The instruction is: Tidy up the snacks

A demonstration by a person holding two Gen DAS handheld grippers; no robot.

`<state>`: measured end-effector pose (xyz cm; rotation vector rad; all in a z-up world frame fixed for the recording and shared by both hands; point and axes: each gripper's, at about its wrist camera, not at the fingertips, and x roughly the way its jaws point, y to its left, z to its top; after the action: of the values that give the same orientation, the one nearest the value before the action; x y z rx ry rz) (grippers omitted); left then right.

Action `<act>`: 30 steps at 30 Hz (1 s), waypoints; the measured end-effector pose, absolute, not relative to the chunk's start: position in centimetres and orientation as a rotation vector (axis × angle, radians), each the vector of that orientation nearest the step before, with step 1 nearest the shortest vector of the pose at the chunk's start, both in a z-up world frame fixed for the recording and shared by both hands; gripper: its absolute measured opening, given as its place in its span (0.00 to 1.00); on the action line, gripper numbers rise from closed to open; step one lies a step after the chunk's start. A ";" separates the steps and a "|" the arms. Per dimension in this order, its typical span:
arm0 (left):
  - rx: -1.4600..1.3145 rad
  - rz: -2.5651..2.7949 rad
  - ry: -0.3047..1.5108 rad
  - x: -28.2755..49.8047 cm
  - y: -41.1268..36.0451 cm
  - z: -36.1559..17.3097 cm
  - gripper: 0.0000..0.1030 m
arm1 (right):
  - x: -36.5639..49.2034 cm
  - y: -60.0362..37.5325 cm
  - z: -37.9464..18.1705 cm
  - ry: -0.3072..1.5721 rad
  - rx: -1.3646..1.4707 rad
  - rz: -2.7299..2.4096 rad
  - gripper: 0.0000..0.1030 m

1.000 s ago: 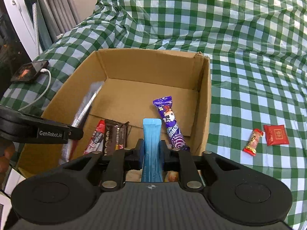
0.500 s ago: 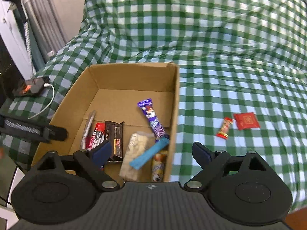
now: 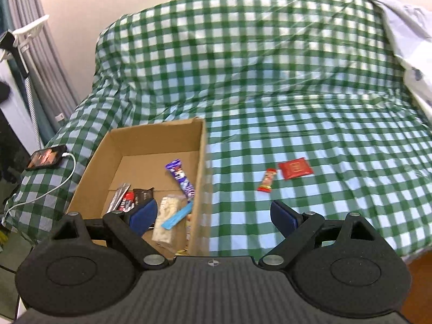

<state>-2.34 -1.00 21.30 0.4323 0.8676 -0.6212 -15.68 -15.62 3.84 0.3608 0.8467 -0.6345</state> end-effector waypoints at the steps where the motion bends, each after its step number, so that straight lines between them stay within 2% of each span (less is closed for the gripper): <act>1: 0.421 -0.621 0.857 -2.9 -0.9 22.3 1.00 | -16.3 -15.6 4.2 0.840 0.361 -0.647 0.89; 6: 0.325 -0.623 0.778 -5.6 0.1 27.1 1.00 | -18.2 -15.8 5.4 0.816 0.372 -0.689 0.89; 11: 0.271 -0.626 0.730 -7.7 0.4 29.8 1.00 | -19.4 -15.5 6.1 0.790 0.366 -0.699 0.89; 30: 0.246 -0.681 0.655 -9.7 2.2 31.4 1.00 | -20.1 -14.5 7.0 0.774 0.351 -0.691 0.89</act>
<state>-9.73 2.17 31.41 0.2462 0.6548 -0.6814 -20.08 -14.51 6.97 0.3506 0.7745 -0.6913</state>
